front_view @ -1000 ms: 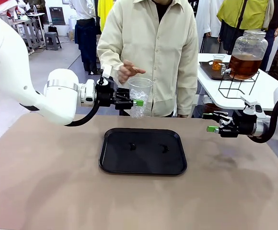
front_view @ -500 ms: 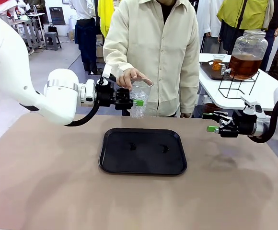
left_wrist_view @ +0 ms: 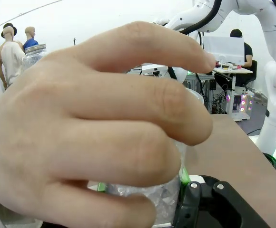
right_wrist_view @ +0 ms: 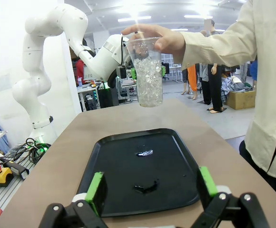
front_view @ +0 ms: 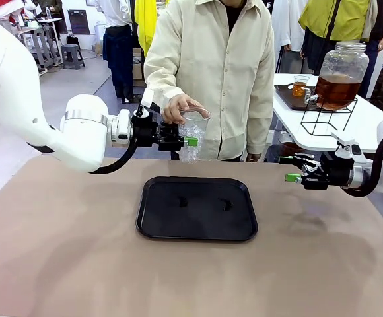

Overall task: Pour the drink into the iced cup.
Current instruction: Open the gripper to release the iced cup you were holding.

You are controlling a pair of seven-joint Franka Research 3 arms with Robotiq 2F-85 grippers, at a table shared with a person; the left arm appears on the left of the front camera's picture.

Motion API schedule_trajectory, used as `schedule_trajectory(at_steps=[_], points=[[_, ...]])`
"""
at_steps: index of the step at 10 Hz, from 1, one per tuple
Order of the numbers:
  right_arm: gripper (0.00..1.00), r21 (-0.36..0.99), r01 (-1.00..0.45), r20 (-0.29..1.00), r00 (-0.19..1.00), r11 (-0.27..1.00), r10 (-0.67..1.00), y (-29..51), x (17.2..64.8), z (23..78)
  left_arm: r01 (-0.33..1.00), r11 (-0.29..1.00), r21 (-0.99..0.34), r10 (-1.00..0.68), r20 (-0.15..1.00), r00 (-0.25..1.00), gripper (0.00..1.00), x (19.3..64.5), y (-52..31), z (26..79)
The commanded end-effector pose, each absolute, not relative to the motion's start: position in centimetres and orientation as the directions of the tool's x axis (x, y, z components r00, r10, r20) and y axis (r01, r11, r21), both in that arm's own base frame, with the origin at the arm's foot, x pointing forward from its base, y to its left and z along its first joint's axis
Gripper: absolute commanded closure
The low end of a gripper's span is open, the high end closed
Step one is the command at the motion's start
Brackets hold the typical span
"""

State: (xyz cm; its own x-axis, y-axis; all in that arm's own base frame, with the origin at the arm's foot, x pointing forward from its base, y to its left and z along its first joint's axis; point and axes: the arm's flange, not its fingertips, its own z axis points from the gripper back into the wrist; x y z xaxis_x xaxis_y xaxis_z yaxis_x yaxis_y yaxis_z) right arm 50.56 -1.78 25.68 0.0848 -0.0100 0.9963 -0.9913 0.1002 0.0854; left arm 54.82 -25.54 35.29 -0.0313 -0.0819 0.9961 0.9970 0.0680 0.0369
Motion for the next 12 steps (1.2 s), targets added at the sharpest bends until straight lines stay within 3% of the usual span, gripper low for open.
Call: schedule_trajectory(at_steps=[1, 9, 11, 12], points=[[0.00, 0.087, -0.991, 0.996, 0.087, 0.098, -0.007, -1.61, 50.62, 26.04, 0.997, 0.060, 0.049, -0.070, 0.997, -0.045, 0.38, 54.58, -25.48, 35.69], [0.00, 0.087, -0.991, 0.996, 0.087, 0.098, -0.007, -1.61, 50.62, 26.04, 0.997, 0.060, 0.049, -0.070, 0.997, -0.045, 0.38, 54.58, -25.48, 35.69], [0.00, 0.087, -0.991, 0.996, 0.087, 0.098, -0.007, -1.61, 50.62, 26.04, 0.996, 0.080, 0.045, -0.082, 0.996, -0.039, 0.04, 54.83, -25.28, 35.33], [0.00, 0.087, -0.991, 0.996, 0.087, 0.098, -0.007, -1.61, 50.62, 26.04, 0.995, 0.087, 0.044, -0.078, 0.996, -0.037, 0.00, 54.72, -24.83, 35.47]])
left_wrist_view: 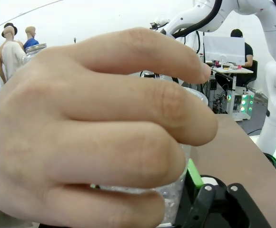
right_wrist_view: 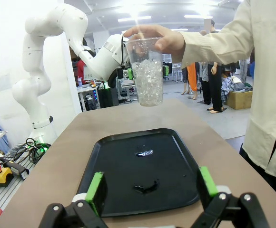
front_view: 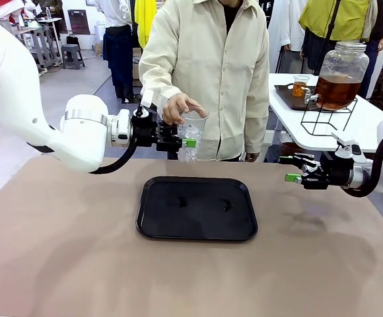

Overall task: Pour the drink into the iced cup.
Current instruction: Open the gripper to release the iced cup you were holding.

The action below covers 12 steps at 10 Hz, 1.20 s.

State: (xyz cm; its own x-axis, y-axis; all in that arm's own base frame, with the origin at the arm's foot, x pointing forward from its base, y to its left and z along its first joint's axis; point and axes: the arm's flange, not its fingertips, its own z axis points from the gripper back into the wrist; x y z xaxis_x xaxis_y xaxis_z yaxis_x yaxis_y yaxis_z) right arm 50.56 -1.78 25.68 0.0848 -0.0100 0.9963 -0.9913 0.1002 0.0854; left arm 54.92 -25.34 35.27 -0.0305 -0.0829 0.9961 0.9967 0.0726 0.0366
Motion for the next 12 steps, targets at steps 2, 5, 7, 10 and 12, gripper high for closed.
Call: schedule_trajectory(at_steps=[2, 5, 7, 10, 12], points=[[0.00, 0.087, -0.991, 0.996, 0.087, 0.098, -0.007, -1.6, 50.6, 26.0, 0.994, 0.106, 0.036, -0.065, 0.997, -0.030, 0.00, 54.2, -23.1, 35.6], [0.00, 0.087, -0.991, 0.996, 0.087, 0.098, -0.007, -1.6, 50.6, 26.0, 0.992, 0.125, 0.024, -0.070, 0.997, -0.016, 0.00, 53.2, -19.1, 34.8], [0.00, 0.087, -0.991, 0.996, 0.087, 0.098, -0.007, -1.6, 50.6, 26.0, 0.993, 0.109, 0.042, -0.081, 0.996, -0.033, 0.00, 52.4, -15.2, 33.3], [0.00, 0.087, -0.991, 0.996, 0.087, 0.098, -0.007, -1.6, 50.6, 26.0, 0.996, 0.063, 0.068, -0.074, 0.995, -0.063, 0.00, 51.5, -10.2, 31.2], [0.00, 0.087, -0.991, 0.996, 0.087, 0.098, -0.007, -1.6, 50.6, 26.0, 0.996, 0.070, 0.049, -0.044, 0.998, -0.046, 0.00, 51.6, -8.2, 30.2]])
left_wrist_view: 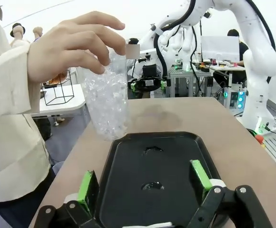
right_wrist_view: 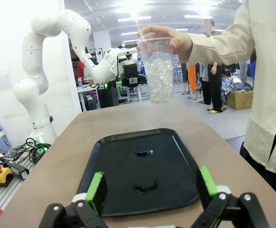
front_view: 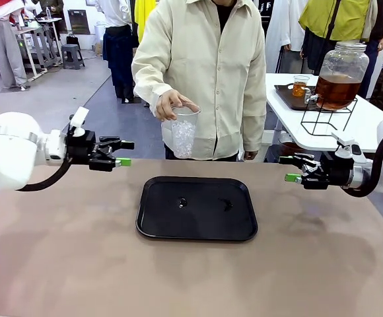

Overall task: Pour the drink into the iced cup.
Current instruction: Open the gripper to release the iced cup you were holding.

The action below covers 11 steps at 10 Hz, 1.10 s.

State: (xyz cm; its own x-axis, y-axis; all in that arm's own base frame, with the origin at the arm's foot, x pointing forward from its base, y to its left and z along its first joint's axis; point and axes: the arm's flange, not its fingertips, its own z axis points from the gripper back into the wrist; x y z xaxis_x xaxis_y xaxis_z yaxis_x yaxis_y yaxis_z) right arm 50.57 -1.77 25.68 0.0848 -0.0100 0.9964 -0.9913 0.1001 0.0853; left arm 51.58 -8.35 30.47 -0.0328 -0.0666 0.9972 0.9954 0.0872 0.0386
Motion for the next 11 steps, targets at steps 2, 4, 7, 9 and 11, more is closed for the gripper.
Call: schedule_trajectory(at_steps=[2, 4, 7, 9, 11], points=[[0.00, 0.087, -0.991, 0.996, 0.087, 0.098, -0.007, -1.61, 50.62, 26.04, 0.995, 0.088, 0.036, -0.045, 0.998, -0.032, 0.00, 51.94, -7.44, 29.64], [0.00, 0.087, -0.991, 0.996, 0.087, 0.098, -0.007, -1.61, 50.62, 26.04, 0.995, 0.092, 0.031, -0.056, 0.998, -0.026, 0.00, 51.59, -7.73, 30.02], [0.00, 0.087, -0.991, 0.996, 0.087, 0.098, -0.007, -1.61, 50.62, 26.04, 0.995, 0.092, 0.031, -0.056, 0.998, -0.026, 0.00, 51.59, -7.73, 30.02], [0.00, 0.087, -0.991, 0.996, 0.087, 0.098, -0.007, -1.61, 50.62, 26.04, 0.995, 0.092, 0.031, -0.056, 0.998, -0.026, 0.00, 51.59, -7.73, 30.02], [0.00, 0.087, -0.991, 0.996, 0.087, 0.098, -0.007, -1.61, 50.62, 26.04, 0.995, 0.092, 0.031, -0.056, 0.998, -0.026, 0.00, 51.59, -7.73, 30.02]])
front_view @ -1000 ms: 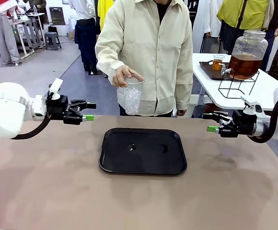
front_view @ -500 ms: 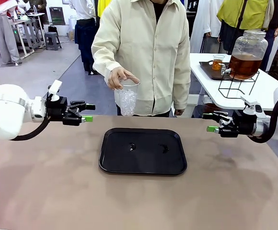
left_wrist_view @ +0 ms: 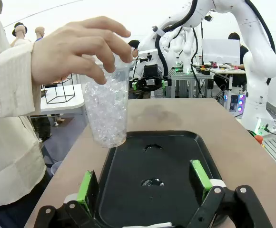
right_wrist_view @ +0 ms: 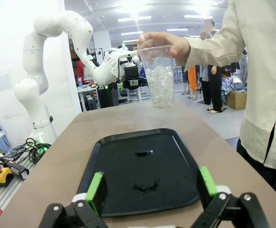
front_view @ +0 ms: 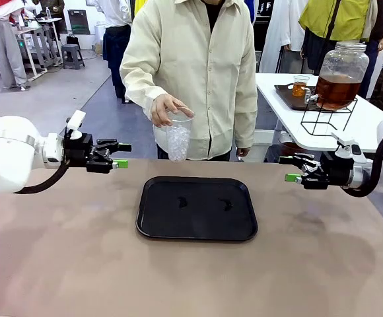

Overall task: Pour the drink into the iced cup.
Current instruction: Open the gripper to release the iced cup you were holding.

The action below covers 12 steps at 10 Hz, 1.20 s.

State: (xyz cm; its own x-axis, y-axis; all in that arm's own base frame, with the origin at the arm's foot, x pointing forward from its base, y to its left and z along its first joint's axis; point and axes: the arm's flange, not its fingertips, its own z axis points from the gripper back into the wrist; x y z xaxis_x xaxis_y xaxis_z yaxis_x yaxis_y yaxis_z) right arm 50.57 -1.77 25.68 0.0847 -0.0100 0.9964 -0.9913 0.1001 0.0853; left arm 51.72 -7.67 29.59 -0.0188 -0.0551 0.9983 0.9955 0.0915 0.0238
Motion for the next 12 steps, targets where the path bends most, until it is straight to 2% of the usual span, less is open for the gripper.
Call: schedule_trajectory(at_steps=[1, 12], points=[[0.00, 0.087, -0.991, 0.996, 0.087, 0.098, -0.007, -1.61, 50.62, 26.04, 0.995, 0.092, 0.031, -0.056, 0.998, -0.026, 0.00, 51.59, -7.73, 30.02], [0.00, 0.087, -0.991, 0.996, 0.087, 0.098, -0.007, -1.61, 50.62, 26.04, 0.995, 0.092, 0.031, -0.056, 0.998, -0.026, 0.00, 51.59, -7.73, 30.02]])
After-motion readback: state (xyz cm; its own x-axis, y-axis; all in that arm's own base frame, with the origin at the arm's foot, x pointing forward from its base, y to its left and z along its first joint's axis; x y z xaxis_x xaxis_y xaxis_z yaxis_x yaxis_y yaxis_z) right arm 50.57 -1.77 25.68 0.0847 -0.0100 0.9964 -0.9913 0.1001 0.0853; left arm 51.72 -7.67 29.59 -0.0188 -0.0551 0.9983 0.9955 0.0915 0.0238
